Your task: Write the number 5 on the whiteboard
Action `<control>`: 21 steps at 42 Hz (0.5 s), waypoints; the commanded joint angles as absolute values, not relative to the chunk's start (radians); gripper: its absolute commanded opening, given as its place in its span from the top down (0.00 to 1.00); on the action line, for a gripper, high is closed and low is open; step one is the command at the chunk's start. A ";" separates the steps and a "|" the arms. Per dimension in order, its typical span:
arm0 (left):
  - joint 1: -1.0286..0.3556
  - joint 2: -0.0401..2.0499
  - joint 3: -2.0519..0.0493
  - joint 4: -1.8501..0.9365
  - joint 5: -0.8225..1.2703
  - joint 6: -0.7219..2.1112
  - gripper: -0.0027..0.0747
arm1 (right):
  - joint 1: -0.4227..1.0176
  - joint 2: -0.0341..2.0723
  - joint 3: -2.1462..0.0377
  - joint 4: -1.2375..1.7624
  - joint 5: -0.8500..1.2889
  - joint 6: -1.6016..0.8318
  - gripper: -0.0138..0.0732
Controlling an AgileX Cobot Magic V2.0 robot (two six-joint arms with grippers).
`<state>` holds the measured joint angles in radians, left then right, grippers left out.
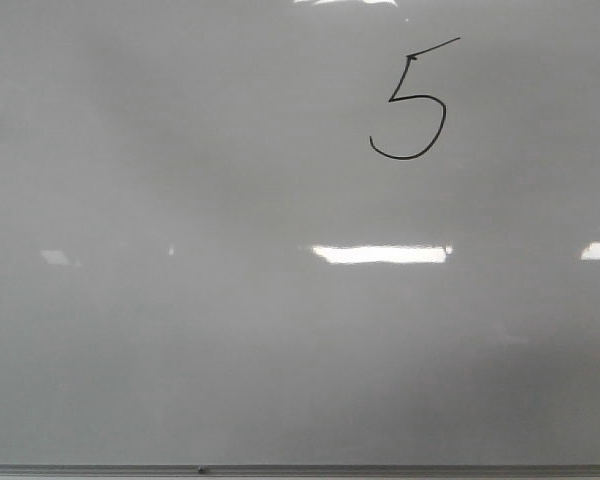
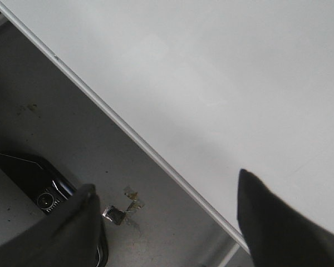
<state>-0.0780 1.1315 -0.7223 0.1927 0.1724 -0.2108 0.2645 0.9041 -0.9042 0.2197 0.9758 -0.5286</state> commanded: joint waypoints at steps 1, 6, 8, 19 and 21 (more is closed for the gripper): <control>-0.075 1.149 -0.676 0.177 -0.119 -0.224 0.93 | 0.259 0.895 -0.935 0.229 0.926 -0.525 0.22; -0.075 1.213 -0.646 0.177 -0.248 -0.224 0.93 | 0.259 0.896 -0.935 0.230 0.926 -0.525 0.22; -0.075 1.243 -0.646 0.175 -0.269 -0.224 0.93 | 0.259 0.896 -0.934 0.230 0.926 -0.525 0.22; -0.075 1.384 -0.646 0.173 -0.383 -0.224 0.93 | 0.259 0.896 -0.934 0.230 0.926 -0.525 0.22; -0.075 1.404 -0.646 0.170 -0.402 -0.224 0.92 | 0.259 0.896 -0.934 0.231 0.927 -0.525 0.22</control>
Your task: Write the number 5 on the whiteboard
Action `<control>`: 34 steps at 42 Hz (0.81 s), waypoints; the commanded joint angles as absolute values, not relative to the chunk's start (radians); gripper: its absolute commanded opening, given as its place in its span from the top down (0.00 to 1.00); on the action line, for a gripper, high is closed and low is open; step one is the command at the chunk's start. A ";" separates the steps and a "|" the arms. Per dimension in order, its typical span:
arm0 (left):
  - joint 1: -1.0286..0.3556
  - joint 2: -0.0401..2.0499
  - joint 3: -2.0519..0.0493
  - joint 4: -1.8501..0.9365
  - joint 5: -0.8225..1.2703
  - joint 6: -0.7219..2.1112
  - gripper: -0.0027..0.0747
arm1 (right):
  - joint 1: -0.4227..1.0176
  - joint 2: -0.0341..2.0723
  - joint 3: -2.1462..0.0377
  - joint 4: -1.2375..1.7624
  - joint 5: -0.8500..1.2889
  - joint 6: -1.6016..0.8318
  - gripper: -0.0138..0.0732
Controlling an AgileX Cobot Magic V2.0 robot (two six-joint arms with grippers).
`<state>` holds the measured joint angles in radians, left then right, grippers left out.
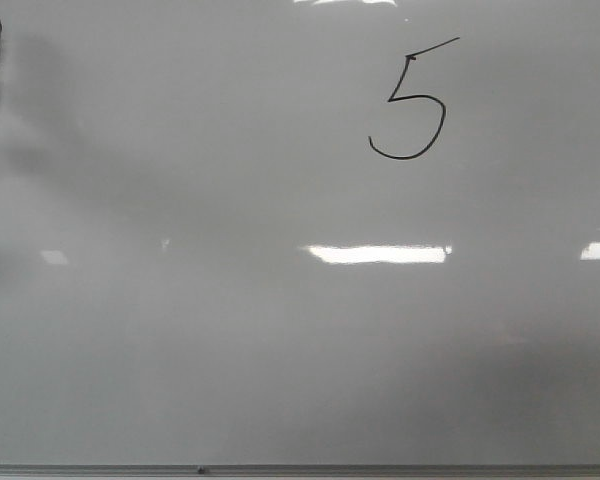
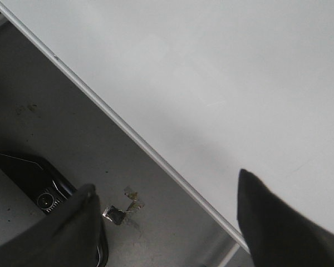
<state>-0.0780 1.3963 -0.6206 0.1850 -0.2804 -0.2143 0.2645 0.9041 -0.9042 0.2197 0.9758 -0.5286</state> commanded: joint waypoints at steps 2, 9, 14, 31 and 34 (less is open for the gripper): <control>-0.075 1.417 -0.646 0.166 -0.414 -0.224 0.90 | 0.259 0.896 -0.934 0.232 0.927 -0.525 0.22; -0.075 1.444 -0.646 0.166 -0.425 -0.224 0.64 | 0.259 0.896 -0.934 0.245 0.926 -0.525 0.22; -0.075 1.446 -0.648 0.166 -0.423 -0.224 0.50 | 0.259 0.896 -0.934 0.246 0.926 -0.525 0.22; -0.136 1.136 -0.770 0.249 0.121 -0.224 0.50 | 0.259 0.725 -0.935 0.187 0.925 -0.289 0.22; -0.191 1.063 -0.813 0.284 0.279 -0.220 0.50 | 0.259 0.681 -0.935 0.134 0.939 -0.185 0.22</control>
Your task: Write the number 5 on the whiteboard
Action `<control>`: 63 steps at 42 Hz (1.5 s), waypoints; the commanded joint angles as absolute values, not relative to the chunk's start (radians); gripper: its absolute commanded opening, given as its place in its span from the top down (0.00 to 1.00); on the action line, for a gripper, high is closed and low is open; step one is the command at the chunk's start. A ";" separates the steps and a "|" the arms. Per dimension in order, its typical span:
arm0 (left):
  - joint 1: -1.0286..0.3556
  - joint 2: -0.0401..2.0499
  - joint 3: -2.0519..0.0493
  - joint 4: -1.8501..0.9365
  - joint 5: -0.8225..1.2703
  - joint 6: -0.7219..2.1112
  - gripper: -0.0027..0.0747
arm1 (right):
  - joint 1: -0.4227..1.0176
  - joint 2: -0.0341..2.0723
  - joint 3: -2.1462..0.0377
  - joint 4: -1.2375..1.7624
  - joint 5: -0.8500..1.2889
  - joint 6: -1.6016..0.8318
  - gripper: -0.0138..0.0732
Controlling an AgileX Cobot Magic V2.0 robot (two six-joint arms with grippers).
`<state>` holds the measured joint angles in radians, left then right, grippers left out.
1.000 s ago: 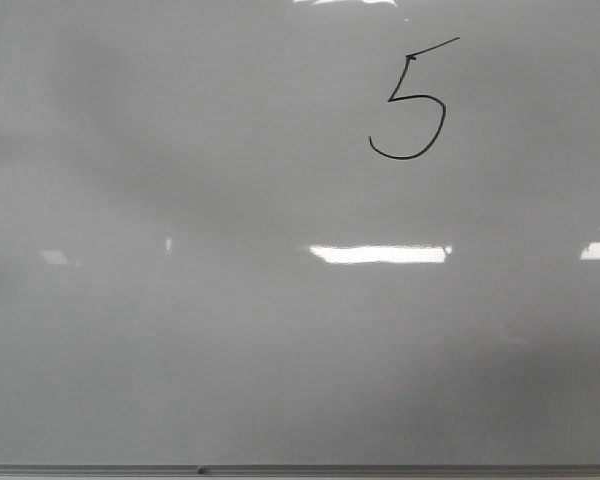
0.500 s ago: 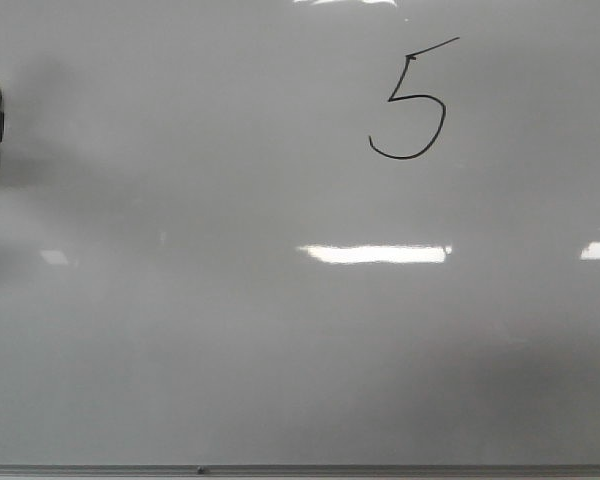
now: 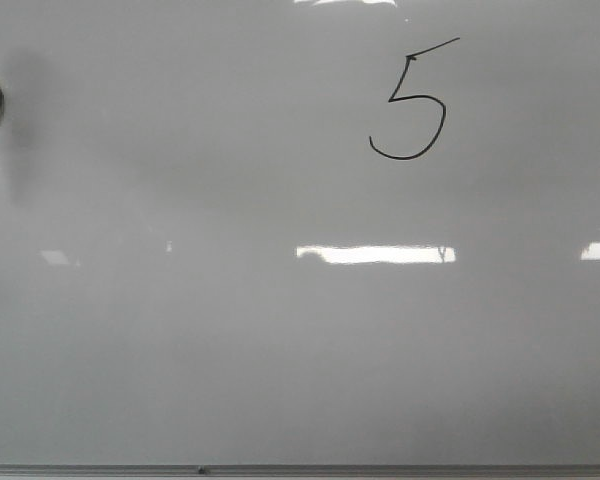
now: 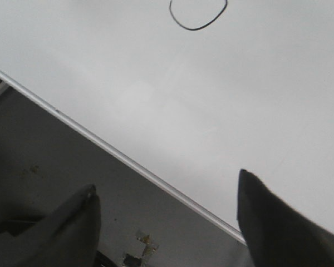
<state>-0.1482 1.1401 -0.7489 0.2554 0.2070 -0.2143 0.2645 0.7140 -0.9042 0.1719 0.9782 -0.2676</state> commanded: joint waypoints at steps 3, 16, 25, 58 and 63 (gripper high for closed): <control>-0.234 1.015 -0.843 0.295 0.380 -0.220 0.50 | 0.259 0.657 -0.935 0.103 0.954 -0.120 0.22; -0.429 0.825 -0.886 0.288 0.652 -0.220 0.50 | 0.259 0.582 -0.935 0.068 1.036 0.021 0.22; -0.508 0.741 -0.886 0.285 0.685 -0.220 0.50 | 0.259 0.574 -0.935 0.068 1.043 0.025 0.22; -0.514 0.738 -0.886 0.188 0.684 -0.220 0.59 | 0.259 0.574 -0.935 0.061 1.052 0.025 0.81; -0.514 0.738 -0.886 0.191 0.684 -0.220 0.76 | 0.259 0.574 -0.935 0.061 1.059 0.025 0.90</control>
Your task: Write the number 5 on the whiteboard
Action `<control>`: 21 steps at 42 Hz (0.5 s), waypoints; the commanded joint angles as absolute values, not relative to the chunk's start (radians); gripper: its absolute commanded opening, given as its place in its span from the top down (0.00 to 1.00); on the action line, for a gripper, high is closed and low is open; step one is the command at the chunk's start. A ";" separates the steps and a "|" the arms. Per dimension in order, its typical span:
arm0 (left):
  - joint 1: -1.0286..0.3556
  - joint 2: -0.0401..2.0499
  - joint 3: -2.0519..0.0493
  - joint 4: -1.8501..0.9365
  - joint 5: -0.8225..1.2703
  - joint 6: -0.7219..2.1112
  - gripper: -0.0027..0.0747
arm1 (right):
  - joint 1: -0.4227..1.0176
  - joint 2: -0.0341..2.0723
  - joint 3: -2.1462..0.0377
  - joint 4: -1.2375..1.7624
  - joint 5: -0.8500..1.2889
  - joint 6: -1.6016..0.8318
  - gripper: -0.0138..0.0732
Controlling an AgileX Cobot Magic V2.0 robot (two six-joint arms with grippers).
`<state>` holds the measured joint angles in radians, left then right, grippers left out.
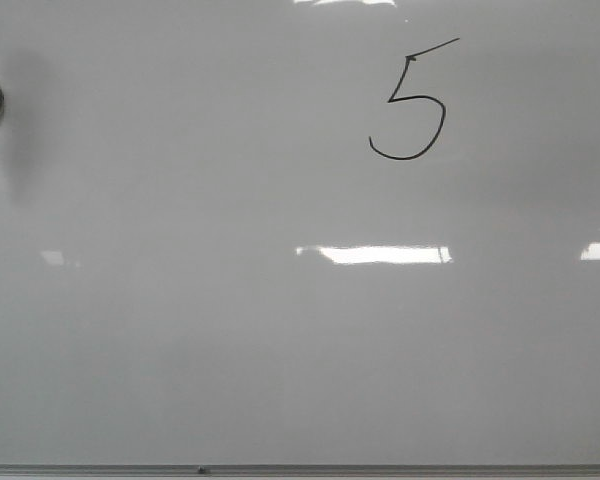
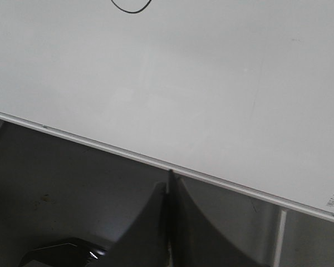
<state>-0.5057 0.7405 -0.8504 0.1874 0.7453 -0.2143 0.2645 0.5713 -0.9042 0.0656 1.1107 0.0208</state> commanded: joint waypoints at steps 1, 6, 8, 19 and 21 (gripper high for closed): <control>-0.514 0.738 -0.886 0.191 0.684 -0.220 0.80 | 0.259 0.574 -0.935 0.061 1.060 0.025 0.91; -0.514 0.738 -0.886 0.191 0.684 -0.140 0.97 | 0.259 0.574 -0.935 0.061 1.061 0.025 0.92; -0.514 0.738 -0.886 0.191 0.684 -0.114 0.99 | 0.259 0.574 -0.935 0.061 1.061 0.025 0.92; -0.514 0.738 -0.886 0.187 0.682 -0.114 0.99 | 0.259 0.574 -0.935 0.061 1.049 0.025 0.92; -0.514 0.738 -0.886 0.187 0.682 -0.114 0.99 | 0.259 0.574 -0.935 0.061 1.049 0.025 0.92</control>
<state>-0.5057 0.7405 -0.8504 0.1858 0.7453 -0.1169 0.2645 0.5713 -0.9042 0.0656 1.1148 0.0227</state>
